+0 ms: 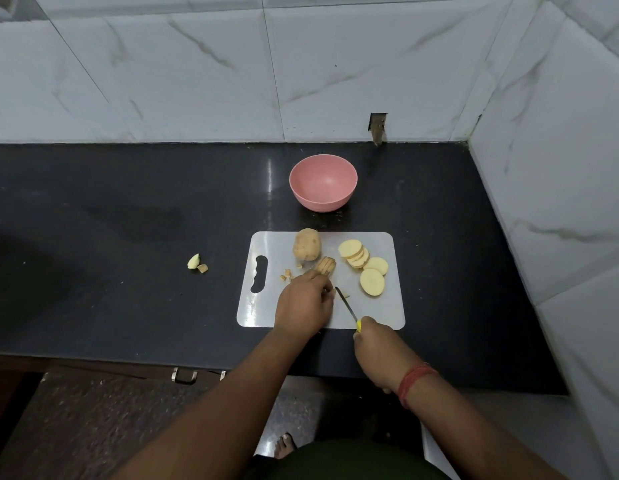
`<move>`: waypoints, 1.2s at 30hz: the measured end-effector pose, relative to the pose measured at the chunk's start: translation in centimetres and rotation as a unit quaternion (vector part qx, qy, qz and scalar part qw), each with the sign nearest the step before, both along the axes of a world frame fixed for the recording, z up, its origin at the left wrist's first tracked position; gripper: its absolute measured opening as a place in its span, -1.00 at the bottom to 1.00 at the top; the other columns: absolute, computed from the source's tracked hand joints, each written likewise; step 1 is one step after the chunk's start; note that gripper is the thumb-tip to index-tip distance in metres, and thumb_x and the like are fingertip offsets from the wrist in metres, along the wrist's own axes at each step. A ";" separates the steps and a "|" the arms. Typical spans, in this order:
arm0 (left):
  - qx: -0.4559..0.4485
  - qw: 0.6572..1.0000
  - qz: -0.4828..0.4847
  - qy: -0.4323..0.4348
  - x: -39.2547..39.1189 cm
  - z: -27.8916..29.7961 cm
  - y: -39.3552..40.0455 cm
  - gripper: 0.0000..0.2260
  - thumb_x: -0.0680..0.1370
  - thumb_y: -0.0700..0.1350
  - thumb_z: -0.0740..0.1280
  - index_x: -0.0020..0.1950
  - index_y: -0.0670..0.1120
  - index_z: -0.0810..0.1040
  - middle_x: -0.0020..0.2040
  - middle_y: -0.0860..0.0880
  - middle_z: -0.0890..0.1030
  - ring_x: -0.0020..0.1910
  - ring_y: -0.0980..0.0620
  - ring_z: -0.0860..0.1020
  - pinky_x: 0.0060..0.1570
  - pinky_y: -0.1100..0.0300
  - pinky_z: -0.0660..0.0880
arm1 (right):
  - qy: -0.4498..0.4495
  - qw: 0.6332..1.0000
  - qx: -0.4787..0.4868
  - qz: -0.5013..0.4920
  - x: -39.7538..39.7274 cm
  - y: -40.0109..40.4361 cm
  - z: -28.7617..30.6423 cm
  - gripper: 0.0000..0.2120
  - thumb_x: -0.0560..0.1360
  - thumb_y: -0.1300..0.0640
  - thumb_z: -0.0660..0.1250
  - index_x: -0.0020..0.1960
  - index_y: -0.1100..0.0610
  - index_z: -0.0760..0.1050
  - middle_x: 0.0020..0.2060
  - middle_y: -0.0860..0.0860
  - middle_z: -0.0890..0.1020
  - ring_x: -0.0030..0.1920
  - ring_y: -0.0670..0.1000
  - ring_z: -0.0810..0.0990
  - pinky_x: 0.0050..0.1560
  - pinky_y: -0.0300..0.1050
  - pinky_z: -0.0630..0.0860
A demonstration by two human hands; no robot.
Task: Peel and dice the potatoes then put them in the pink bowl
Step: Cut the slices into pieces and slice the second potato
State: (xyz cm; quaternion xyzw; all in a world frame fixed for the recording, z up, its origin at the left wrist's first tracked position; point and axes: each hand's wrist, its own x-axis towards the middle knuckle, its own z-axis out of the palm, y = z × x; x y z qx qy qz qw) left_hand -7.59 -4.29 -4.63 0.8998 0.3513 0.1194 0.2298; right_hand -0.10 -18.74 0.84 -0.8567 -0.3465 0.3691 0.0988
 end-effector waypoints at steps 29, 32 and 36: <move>-0.079 0.994 0.067 -0.026 0.7 -0.3 0.0 -0.96 0.55 -0.14 0.42 -0.08 -0.06 0.66 -0.15 0.09 0.52 -0.13 0.06 0.49 -0.16 0.20 0.39 | 0.026 0.999 -0.041 0.012 0.0 1.3 -0.4 -0.87 0.63 0.21 0.09 -0.10 0.12 0.25 -0.21 0.06 0.48 -0.08 0.14 0.55 -0.18 -0.15 0.36; -0.075 0.994 0.071 -0.030 0.7 -0.4 0.1 -0.96 0.56 -0.12 0.42 -0.07 -0.06 0.66 -0.15 0.07 0.52 -0.13 0.05 0.49 -0.16 0.19 0.40 | 0.030 0.998 -0.055 0.032 0.1 0.5 0.2 -0.90 0.63 0.19 0.06 0.09 0.15 0.32 0.03 0.18 0.54 0.05 0.18 0.55 -0.09 -0.13 0.38; -0.034 0.998 0.048 -0.015 0.5 -0.5 0.1 -0.94 0.58 -0.12 0.38 -0.02 -0.07 0.65 -0.08 -0.01 0.60 -0.07 -0.01 0.51 -0.08 0.08 0.49 | 0.023 0.998 -0.045 0.040 0.3 -0.8 0.3 -0.96 0.64 0.16 0.04 0.04 0.10 0.26 -0.08 0.11 0.50 -0.15 0.07 0.43 -0.09 -0.12 0.36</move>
